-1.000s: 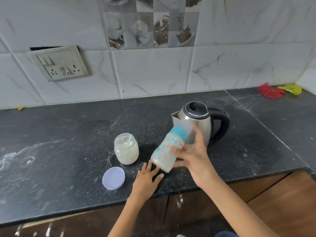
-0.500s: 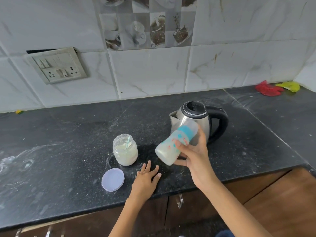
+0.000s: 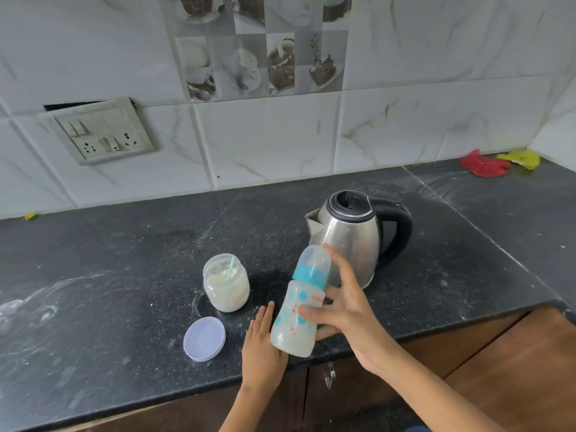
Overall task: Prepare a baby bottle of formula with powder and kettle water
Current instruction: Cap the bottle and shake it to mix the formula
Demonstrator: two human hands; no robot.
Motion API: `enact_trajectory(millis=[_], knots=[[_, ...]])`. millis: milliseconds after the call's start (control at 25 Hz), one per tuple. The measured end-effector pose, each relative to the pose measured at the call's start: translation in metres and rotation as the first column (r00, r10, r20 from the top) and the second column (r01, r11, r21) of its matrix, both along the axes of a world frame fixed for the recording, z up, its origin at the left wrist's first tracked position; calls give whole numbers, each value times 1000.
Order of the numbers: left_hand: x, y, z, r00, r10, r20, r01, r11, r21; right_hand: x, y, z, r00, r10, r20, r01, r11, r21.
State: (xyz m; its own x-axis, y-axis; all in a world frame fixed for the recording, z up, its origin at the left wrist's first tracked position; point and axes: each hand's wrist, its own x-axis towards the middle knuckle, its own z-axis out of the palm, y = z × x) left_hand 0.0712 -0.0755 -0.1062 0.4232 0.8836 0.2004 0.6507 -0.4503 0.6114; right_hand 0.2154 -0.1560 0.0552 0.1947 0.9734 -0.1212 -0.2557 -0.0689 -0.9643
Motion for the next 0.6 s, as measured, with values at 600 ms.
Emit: enact_trajectory(millis=[600], knots=[[2,3,-12,982,-50,-183,59,997,47,1,7,0,998,-23,-51,25,999,28]])
